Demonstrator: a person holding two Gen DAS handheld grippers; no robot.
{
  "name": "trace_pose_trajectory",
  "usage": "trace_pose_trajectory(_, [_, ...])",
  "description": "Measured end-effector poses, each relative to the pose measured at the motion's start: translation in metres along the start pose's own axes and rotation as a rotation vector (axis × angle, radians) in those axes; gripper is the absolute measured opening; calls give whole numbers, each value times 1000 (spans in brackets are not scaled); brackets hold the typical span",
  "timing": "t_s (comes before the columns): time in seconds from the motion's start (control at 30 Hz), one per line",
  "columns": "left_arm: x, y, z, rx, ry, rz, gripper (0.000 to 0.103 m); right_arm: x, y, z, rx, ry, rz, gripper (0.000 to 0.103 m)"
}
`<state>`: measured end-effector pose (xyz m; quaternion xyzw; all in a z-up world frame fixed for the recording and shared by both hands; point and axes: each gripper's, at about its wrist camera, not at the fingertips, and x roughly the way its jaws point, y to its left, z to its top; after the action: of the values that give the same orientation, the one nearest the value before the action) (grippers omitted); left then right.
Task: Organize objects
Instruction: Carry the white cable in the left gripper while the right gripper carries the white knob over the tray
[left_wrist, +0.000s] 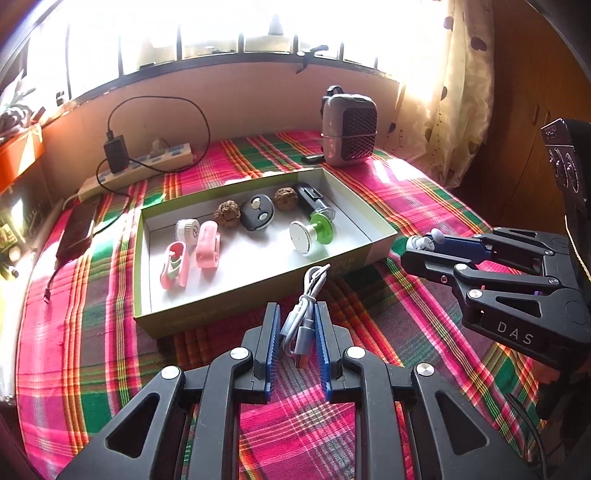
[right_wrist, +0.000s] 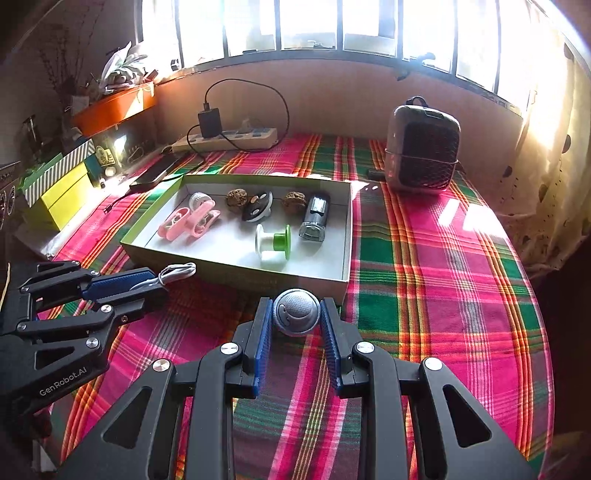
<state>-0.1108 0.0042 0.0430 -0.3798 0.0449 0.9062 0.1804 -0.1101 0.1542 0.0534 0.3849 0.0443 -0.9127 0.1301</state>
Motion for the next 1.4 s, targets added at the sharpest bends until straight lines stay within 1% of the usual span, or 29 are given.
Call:
trace_pose_trajectory(0.2, [1,11,8,-10,-13,12,17,6,4,17,-3,-11,18,27])
trace_pose_trajectory(0.53, [20,28,25,-36,-8,24,17,29,6,48,-18,-4,31,27])
trace_pose_trajectory(0.8, [43,36,37,-44,18,24,17,62,4,71,-20,36,57,27])
trace_pose_trajectory(1.07, [62,41,46,-45,38,28,17,93,2,81,-28,84,72,27])
trace_pose_trajectory(1.3, [75,44,49,-49,56,25,17,111,-1,83,-33,117,83,27])
trace_pose_trajectory(1.4, [81,46,49,-49,72,36,17,117,-1,83,-31,131,87,27])
